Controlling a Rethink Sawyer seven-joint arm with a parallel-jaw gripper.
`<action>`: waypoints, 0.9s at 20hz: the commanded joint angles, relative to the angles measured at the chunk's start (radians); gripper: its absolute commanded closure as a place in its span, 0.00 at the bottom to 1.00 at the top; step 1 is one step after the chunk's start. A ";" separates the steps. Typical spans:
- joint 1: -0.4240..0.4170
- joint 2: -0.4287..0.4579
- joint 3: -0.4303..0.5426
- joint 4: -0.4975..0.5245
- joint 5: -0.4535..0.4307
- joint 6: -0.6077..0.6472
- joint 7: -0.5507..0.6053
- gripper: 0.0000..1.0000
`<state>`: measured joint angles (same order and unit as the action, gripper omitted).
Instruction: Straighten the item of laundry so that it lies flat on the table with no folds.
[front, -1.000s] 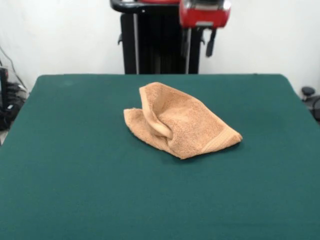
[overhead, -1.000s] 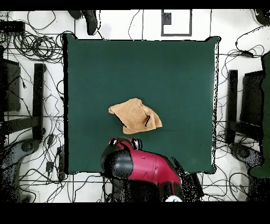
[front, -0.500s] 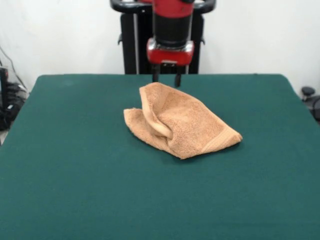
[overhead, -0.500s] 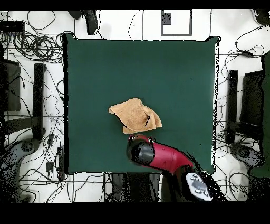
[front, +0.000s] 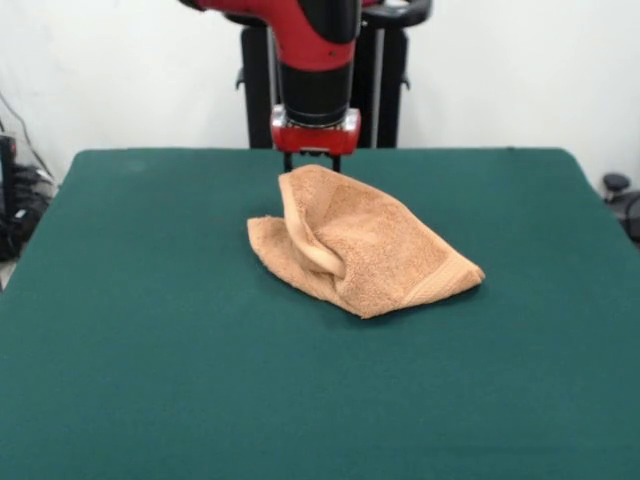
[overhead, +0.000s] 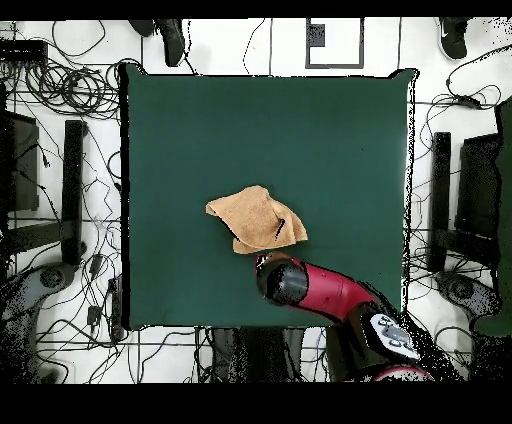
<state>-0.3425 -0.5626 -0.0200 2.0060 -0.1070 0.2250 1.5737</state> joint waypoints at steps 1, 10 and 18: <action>0.025 -0.005 0.137 -0.069 -0.026 0.031 0.064 0.00; 0.043 -0.101 0.116 -0.013 0.025 0.121 0.123 0.00; 0.165 -0.166 -0.050 0.036 0.193 0.276 0.359 0.00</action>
<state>-0.2499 -0.6979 -0.0373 2.0066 -0.0421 0.3538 1.5780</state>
